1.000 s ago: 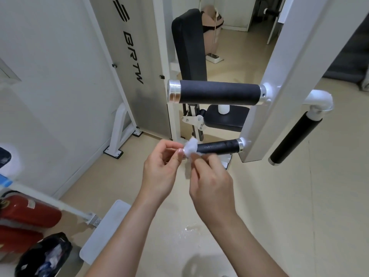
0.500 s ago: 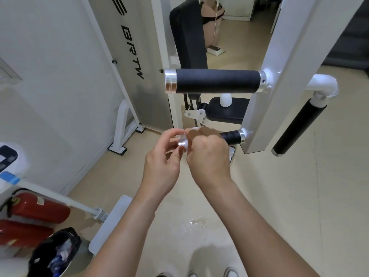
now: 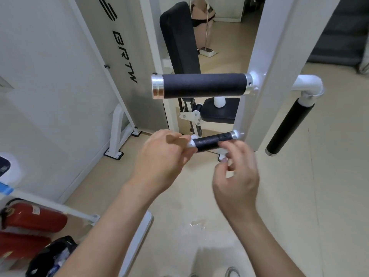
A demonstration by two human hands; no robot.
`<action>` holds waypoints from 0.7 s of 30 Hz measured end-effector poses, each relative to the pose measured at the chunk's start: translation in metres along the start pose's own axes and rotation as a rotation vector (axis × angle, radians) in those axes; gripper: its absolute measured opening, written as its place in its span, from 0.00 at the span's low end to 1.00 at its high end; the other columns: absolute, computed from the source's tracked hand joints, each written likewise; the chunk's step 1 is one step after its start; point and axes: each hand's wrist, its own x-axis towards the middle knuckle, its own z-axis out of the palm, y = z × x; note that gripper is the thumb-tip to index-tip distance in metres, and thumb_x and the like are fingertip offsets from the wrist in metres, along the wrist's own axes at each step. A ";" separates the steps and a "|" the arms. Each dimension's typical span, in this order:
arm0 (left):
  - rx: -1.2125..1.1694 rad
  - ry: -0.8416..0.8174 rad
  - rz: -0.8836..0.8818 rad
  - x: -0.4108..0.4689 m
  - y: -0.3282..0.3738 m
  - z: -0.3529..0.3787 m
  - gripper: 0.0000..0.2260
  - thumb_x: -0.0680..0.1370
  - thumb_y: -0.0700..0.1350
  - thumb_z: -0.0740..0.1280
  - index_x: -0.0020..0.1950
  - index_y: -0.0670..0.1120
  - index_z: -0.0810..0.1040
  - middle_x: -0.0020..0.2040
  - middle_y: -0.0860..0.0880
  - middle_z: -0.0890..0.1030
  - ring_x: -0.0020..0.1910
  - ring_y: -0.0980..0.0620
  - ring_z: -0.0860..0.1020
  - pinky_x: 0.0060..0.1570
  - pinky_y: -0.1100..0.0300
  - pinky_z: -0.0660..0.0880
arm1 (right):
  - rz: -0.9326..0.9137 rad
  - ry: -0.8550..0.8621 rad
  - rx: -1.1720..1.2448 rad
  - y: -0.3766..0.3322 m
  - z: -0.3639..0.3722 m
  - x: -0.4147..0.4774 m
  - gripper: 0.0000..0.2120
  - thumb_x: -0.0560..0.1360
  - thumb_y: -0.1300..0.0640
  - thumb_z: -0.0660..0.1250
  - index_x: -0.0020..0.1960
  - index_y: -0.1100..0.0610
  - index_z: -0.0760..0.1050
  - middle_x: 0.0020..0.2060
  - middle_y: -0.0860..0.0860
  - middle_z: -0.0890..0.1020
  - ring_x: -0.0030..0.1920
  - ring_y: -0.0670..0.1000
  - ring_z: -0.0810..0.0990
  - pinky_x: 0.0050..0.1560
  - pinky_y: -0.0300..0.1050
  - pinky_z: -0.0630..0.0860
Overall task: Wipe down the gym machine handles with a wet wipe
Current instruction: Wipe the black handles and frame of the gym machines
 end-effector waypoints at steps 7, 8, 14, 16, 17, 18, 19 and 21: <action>-0.583 -0.580 -0.198 0.038 -0.018 -0.010 0.19 0.81 0.54 0.56 0.35 0.46 0.71 0.31 0.51 0.71 0.31 0.53 0.69 0.36 0.58 0.65 | 0.010 0.021 -0.160 0.010 -0.011 0.023 0.20 0.70 0.69 0.62 0.59 0.59 0.77 0.51 0.54 0.69 0.46 0.51 0.73 0.44 0.49 0.78; -0.605 -0.607 -0.207 0.040 -0.018 -0.011 0.19 0.81 0.54 0.57 0.37 0.45 0.74 0.31 0.50 0.72 0.32 0.54 0.70 0.37 0.58 0.66 | 0.004 0.000 -0.177 0.010 -0.009 0.022 0.20 0.70 0.68 0.62 0.60 0.58 0.78 0.50 0.52 0.67 0.44 0.51 0.73 0.45 0.49 0.78; -0.208 -0.045 0.033 0.002 0.000 0.005 0.09 0.78 0.49 0.64 0.57 0.49 0.77 0.42 0.49 0.81 0.38 0.47 0.78 0.36 0.54 0.76 | 0.003 -0.045 -0.225 0.009 -0.011 0.024 0.20 0.69 0.65 0.59 0.59 0.60 0.78 0.49 0.51 0.64 0.43 0.54 0.74 0.45 0.38 0.70; -0.099 0.133 0.025 -0.014 0.004 0.023 0.14 0.76 0.45 0.68 0.62 0.45 0.76 0.51 0.47 0.82 0.46 0.43 0.79 0.42 0.52 0.77 | -0.001 -0.080 -0.233 0.006 -0.011 0.020 0.20 0.70 0.65 0.60 0.60 0.61 0.77 0.50 0.55 0.69 0.43 0.56 0.75 0.41 0.42 0.72; -0.052 0.220 0.029 -0.018 0.005 0.032 0.15 0.76 0.45 0.68 0.62 0.43 0.76 0.54 0.47 0.82 0.49 0.42 0.79 0.47 0.50 0.77 | -0.016 -0.105 -0.235 0.005 -0.010 0.016 0.19 0.70 0.65 0.60 0.60 0.61 0.76 0.50 0.56 0.71 0.43 0.56 0.75 0.40 0.43 0.72; -0.002 0.290 0.038 -0.021 0.007 0.037 0.14 0.77 0.44 0.68 0.61 0.42 0.77 0.56 0.46 0.82 0.52 0.42 0.79 0.51 0.48 0.76 | -0.034 -0.138 -0.239 0.003 -0.009 0.011 0.19 0.71 0.65 0.60 0.61 0.61 0.76 0.49 0.57 0.73 0.43 0.57 0.75 0.39 0.42 0.71; 0.037 0.337 0.051 -0.023 0.007 0.041 0.13 0.77 0.45 0.68 0.60 0.41 0.78 0.56 0.46 0.82 0.54 0.43 0.79 0.55 0.46 0.75 | -0.046 -0.178 -0.244 0.001 -0.007 0.007 0.20 0.71 0.64 0.58 0.62 0.61 0.76 0.48 0.56 0.74 0.42 0.56 0.76 0.38 0.40 0.69; 0.083 0.348 0.057 -0.022 0.008 0.040 0.13 0.76 0.46 0.70 0.59 0.42 0.80 0.53 0.46 0.83 0.53 0.44 0.79 0.56 0.46 0.74 | -0.047 -0.263 -0.255 0.000 -0.004 0.000 0.22 0.72 0.62 0.56 0.64 0.60 0.74 0.47 0.55 0.74 0.41 0.55 0.75 0.36 0.39 0.65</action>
